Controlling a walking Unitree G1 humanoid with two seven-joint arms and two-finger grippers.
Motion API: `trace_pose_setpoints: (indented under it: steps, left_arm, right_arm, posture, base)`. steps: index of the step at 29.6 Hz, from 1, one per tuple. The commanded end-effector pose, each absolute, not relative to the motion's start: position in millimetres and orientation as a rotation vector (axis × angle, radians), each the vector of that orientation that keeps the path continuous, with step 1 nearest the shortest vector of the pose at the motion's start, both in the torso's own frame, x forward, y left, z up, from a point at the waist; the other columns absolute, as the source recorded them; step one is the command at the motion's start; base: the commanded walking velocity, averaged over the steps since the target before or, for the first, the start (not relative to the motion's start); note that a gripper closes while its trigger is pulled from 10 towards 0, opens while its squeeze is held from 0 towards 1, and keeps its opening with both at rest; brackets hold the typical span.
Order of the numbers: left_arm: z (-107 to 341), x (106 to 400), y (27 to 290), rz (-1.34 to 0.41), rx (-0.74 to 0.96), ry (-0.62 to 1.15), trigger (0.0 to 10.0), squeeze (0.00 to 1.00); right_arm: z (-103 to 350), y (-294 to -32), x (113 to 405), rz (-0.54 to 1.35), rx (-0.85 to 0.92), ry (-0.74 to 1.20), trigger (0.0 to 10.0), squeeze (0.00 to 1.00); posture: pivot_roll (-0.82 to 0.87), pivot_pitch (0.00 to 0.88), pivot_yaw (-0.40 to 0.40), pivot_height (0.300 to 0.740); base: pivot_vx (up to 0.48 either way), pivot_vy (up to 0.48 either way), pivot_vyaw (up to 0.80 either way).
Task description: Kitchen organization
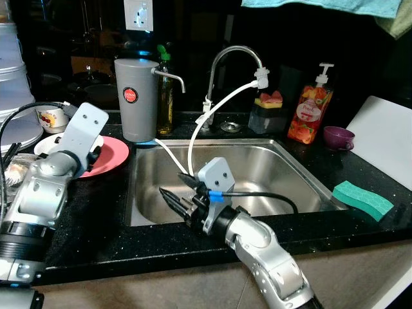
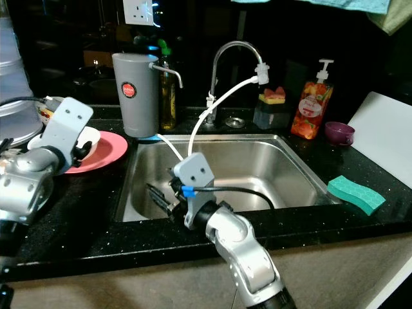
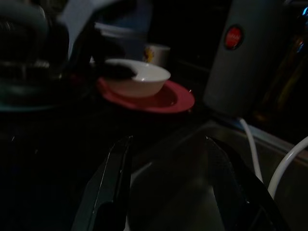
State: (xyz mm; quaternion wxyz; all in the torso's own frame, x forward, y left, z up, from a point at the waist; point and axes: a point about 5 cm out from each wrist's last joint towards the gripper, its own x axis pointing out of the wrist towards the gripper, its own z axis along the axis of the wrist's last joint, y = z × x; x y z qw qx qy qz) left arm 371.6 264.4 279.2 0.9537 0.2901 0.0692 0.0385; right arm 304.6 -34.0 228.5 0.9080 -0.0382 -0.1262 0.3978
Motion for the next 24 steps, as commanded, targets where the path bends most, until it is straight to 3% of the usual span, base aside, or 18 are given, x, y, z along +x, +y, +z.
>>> trace_pose_setpoints:
  steps: [1, 4, 12, 24]
  left_arm:
    - [279, 374, 265, 0.056, 0.618, 0.152, 10.0, 0.00]
    - [275, 383, 276, 0.032, 0.640, 0.233, 10.0, 0.00]
    - [280, 389, 275, -0.014, 0.649, 0.250, 10.0, 0.00]
    - [272, 399, 280, -0.002, 0.798, 0.329, 10.0, 0.00]
  right_arm:
    - [229, -37, 307, 0.810, -0.059, -0.251, 10.0, 0.00]
    - [240, -38, 311, 0.815, -0.052, -0.288, 10.0, 0.00]
    - [249, -39, 314, 0.824, -0.048, -0.324, 10.0, 0.00]
    - [256, -39, 316, 0.787, -0.020, -0.362, 10.0, 0.00]
  posture:
    - [0.23, 0.000, -0.091, 0.740]
    - [0.22, 0.000, -0.078, 0.740]
    - [0.22, 0.000, -0.073, 0.740]
    - [0.21, 0.005, -0.066, 0.740]
  base:
    - [0.000, 0.000, 0.00]
    - [0.000, 0.000, 0.00]
    - [0.000, 0.000, 0.00]
    - [0.000, 0.000, 0.00]
